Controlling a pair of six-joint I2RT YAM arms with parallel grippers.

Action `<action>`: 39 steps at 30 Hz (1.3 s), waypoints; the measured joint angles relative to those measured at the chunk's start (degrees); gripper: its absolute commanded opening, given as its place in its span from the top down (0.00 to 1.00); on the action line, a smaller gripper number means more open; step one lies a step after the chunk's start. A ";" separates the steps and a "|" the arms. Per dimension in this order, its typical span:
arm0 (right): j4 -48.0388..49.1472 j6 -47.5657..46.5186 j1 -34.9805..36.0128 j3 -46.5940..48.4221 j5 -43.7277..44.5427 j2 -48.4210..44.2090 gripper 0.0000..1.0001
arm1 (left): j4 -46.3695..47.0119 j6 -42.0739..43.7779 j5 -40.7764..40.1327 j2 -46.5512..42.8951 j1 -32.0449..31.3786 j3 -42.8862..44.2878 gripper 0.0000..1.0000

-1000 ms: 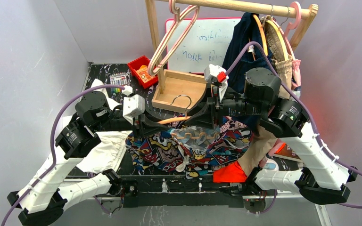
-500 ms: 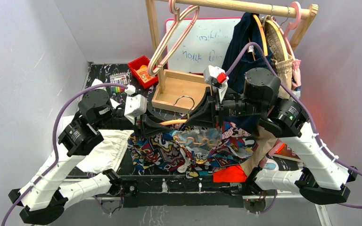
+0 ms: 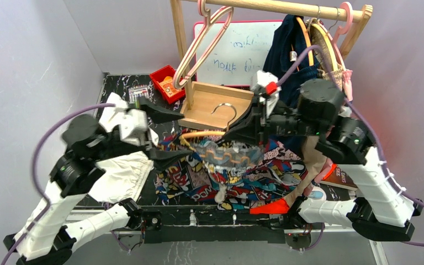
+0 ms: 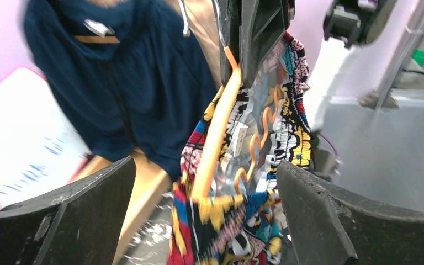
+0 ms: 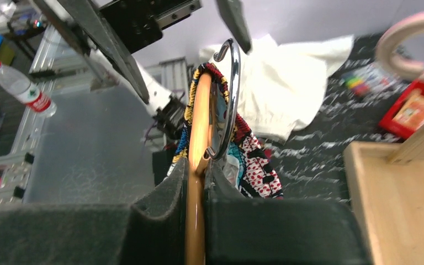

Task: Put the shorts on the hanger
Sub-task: Adjust the hanger.

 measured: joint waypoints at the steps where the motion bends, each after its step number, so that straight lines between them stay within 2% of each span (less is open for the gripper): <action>1: -0.92 -0.31 -0.02 2.27 0.74 0.39 1.00 | 0.42 0.17 -1.29 -1.20 0.00 0.72 0.02; 4: -1.01 -0.79 -0.02 12.22 1.49 1.64 1.00 | 3.65 0.63 -4.87 -5.75 0.00 3.37 0.02; 7: 2.29 -0.81 -0.02 16.96 1.25 0.33 1.00 | 7.32 1.22 -7.96 -10.71 0.00 6.45 0.02; 10: 4.66 -0.85 -0.02 15.91 1.07 -2.60 1.00 | 9.60 2.34 -10.99 -15.26 0.00 9.44 0.02; 14: 4.46 -1.05 0.02 10.69 1.07 -4.52 1.00 | 10.78 3.48 -14.32 -18.80 0.00 9.11 0.02; 18: 0.42 -1.18 0.02 10.60 1.88 0.26 1.00 | 10.49 4.79 -17.44 -19.17 0.00 8.35 0.02; 21: -1.29 0.17 -0.04 16.83 0.57 6.56 1.00 | 10.40 5.84 -19.54 -18.97 0.00 8.37 0.02; 24: 2.95 2.80 -0.15 21.92 -2.21 8.68 1.00 | 10.45 6.71 -21.24 -18.97 0.00 8.37 0.02; 28: 8.46 4.17 -0.42 26.10 -4.24 5.22 1.00 | 10.49 7.58 -22.86 -19.10 0.00 8.09 0.02; 33: 10.93 3.48 -0.39 23.78 -4.37 -0.66 1.00 | 10.16 8.85 -24.52 -19.43 0.00 7.39 0.02; 39: 8.66 1.44 -0.42 13.20 -1.86 -1.27 1.00 | 8.83 9.88 -25.51 -19.65 -0.02 5.90 0.02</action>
